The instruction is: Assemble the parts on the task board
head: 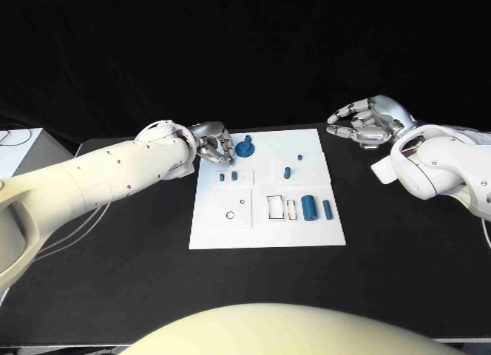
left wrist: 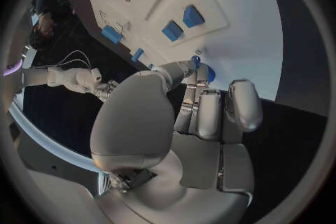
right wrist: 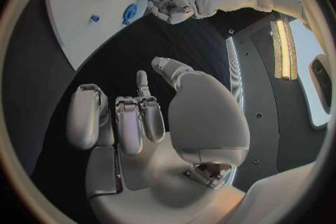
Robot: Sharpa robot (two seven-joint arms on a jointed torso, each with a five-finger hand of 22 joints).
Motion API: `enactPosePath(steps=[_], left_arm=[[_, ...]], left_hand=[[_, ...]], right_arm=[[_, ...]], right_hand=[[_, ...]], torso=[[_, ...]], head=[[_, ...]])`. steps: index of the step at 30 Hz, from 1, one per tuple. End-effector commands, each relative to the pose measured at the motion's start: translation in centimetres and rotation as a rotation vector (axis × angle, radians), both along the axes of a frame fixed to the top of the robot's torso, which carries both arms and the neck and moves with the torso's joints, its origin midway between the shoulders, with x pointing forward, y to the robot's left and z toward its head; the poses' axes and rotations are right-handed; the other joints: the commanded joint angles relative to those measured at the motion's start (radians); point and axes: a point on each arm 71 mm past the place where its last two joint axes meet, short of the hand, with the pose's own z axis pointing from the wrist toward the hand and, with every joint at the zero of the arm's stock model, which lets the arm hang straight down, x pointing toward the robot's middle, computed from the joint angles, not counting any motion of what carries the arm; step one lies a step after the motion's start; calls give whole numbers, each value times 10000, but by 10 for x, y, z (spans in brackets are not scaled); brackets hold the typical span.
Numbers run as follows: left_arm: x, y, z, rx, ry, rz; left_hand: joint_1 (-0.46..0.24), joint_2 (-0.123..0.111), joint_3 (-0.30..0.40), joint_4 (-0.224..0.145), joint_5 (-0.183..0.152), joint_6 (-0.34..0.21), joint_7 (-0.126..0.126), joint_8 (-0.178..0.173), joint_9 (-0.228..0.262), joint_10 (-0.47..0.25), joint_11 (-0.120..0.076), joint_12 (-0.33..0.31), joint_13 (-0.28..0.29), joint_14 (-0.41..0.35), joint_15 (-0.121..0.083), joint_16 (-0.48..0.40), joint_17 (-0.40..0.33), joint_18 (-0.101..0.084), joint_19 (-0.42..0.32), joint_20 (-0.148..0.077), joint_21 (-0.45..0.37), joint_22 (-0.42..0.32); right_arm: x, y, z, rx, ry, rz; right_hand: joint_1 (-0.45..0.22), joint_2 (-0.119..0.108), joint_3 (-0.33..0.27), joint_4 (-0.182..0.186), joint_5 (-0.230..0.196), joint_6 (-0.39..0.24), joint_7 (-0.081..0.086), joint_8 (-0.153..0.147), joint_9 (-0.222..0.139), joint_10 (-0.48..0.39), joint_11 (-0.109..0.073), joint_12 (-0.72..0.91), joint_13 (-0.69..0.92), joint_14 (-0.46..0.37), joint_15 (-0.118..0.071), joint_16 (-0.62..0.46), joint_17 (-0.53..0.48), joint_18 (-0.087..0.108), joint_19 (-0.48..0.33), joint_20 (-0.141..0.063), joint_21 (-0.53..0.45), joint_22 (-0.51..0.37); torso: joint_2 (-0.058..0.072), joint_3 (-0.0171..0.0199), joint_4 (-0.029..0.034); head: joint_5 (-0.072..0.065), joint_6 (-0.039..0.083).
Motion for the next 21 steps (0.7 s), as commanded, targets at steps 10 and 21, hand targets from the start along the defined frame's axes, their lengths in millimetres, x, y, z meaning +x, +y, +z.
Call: enactPosePath(steps=[10, 21], left_arm=[[0, -1, -3, 175, 274, -132], [-1, -2, -3, 223, 372, -156]], left_hand=[[-127, -6, 8, -56, -34, 77, 13, -55, 20, 92, -14, -78, -23, -13, 90, 52, -10, -54, -48, 65, 11, -28], [-128, -9, 4, -60, -36, 85, 10, -59, 23, 108, -15, -95, -25, -19, 90, 44, -28, -53, -53, 67, 6, -34]], right_arm=[[0, 1, 1, -28, -28, 81], [0, 1, 1, -31, -32, 80]], right_hand=[[84, 31, 53, -18, 44, 13, 24, -61, 11, 606, 51, 64, 1967, 930, 32, 42, 2258, 73, 68, -10, 49, 15], [88, 25, 53, -25, 41, 38, 13, -82, 40, 617, 39, 65, 1972, 935, 20, 46, 2266, 67, 100, -23, 56, 42]], torso=[[0, 3, -10], [-5, -2, 9]], head=[[-14, 2], [-20, 2]])
